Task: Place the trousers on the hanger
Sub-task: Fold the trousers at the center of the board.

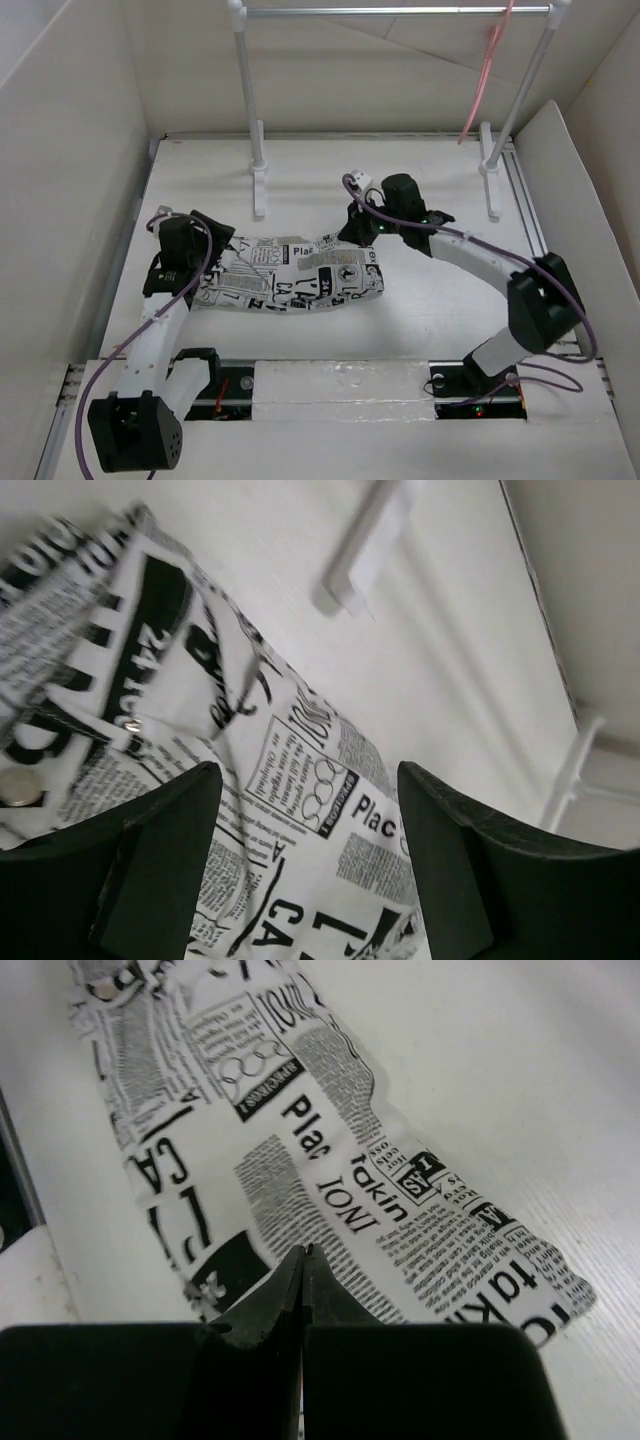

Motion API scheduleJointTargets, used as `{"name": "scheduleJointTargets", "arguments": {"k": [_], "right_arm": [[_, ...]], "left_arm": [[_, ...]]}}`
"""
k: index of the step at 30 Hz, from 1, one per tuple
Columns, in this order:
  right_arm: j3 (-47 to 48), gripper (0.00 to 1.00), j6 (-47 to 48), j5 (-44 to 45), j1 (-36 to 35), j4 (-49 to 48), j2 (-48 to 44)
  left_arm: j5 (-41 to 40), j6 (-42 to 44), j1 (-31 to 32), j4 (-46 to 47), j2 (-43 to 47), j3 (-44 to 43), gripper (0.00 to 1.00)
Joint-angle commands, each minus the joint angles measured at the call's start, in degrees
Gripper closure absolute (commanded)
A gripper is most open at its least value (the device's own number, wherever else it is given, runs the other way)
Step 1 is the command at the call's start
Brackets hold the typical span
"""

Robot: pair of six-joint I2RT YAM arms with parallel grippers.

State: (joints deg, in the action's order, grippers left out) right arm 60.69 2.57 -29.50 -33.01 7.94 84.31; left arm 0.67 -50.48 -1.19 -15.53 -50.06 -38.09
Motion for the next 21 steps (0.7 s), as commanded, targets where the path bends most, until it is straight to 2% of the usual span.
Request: {"name": "scheduleJointTargets", "arguments": {"k": [1, 3, 4, 7, 8, 12, 15, 16, 18, 19, 21], "right_arm": [[-0.13, 1.0, -6.07, -7.06, 2.25, -11.79, 9.87], [-0.74, 1.0, -7.23, -7.51, 4.7, -15.06, 12.62], [-1.01, 1.0, -7.23, -7.07, 5.67, -15.41, 13.67], [-2.41, 1.0, -7.4, -7.41, 9.09, -18.31, 18.33], [-2.59, 1.0, -7.75, -9.07, 9.63, -20.67, 21.3], [-1.36, 1.0, -7.75, -11.29, 10.16, -23.41, 27.04], [-0.66, 0.99, -7.05, -10.85, 8.06, -22.81, 24.86], [-0.05, 0.95, -6.7, -10.85, 8.05, -21.67, 23.54], [1.89, 0.91, -4.16, -9.18, 6.74, -15.26, 20.03], [2.15, 0.86, -3.37, -8.22, 6.74, -13.06, 15.23], [1.81, 0.81, 0.59, -3.39, 5.25, -5.86, 10.28]], "left_arm": [[14.23, -1.72, 0.31, 9.61, -4.66, 7.22, 0.33], [13.93, -1.3, 0.31, 12.98, -9.41, 9.16, 0.33], [11.05, -0.33, 0.31, 12.55, -14.31, 9.17, 0.33], [5.68, 1.7, -1.35, 8.77, -19.44, 8.73, 0.33], [4.97, 1.61, -3.53, 7.28, -19.28, 9.08, 0.33], [-0.05, 2.49, -4.08, 4.02, -15.94, 8.73, 0.33], [-2.25, 3.19, -4.08, 2.17, -12.44, 6.28, 0.32], [-1.73, 3.72, -4.08, 1.73, -10.6, 5.57, 0.32], [-1.02, 4.25, -4.08, 0.68, -7.88, 2.68, 0.32], [-0.93, 5.03, -4.08, 0.59, -6.64, 1.8, 0.32], [0.57, 5.65, -2.94, 0.41, -4.01, -0.92, 0.32]]}}
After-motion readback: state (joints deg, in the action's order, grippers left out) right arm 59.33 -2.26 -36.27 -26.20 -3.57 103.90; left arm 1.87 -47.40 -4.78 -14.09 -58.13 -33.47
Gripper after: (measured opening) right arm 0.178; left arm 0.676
